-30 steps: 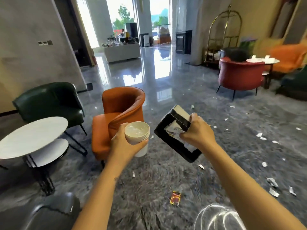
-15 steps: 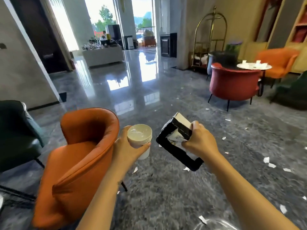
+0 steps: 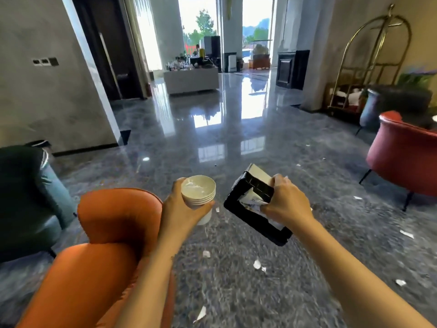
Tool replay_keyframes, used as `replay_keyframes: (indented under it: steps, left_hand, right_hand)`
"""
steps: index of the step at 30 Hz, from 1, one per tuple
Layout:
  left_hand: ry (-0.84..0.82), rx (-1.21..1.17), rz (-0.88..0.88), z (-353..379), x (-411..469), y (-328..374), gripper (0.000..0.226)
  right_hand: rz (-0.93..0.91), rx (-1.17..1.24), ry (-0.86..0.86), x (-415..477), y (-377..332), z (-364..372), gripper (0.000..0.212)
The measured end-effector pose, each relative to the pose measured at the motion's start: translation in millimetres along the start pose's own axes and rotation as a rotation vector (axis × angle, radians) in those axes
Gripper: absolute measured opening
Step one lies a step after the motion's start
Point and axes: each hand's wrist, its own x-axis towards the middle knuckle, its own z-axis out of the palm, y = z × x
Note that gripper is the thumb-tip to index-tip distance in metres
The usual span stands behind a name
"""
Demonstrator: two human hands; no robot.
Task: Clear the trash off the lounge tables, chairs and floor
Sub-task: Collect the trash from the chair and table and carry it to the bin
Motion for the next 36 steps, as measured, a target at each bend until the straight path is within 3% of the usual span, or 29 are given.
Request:
replay_keyframes:
  steps: [10, 18, 28, 36]
  left_hand:
    - [0.109, 0.000, -0.131, 70, 288, -76, 0.069]
    - [0.250, 0.085, -0.162, 119, 492, -182, 0.069]
    - [0.503, 0.304, -0.344, 79, 686, -293, 0.073]
    - [0.652, 0.326, -0.456, 36, 830, -450, 0.068]
  right_hand:
    - [-0.171, -0.019, -0.075, 328, -31, 97, 0.045]
    - [-0.377, 0.047, -0.167, 569, -85, 229, 0.050]
    - [-0.681, 0.169, -0.379, 804, -236, 371, 0.060]
    - [-0.750, 0.221, -0.477, 948, -364, 524, 0.056]
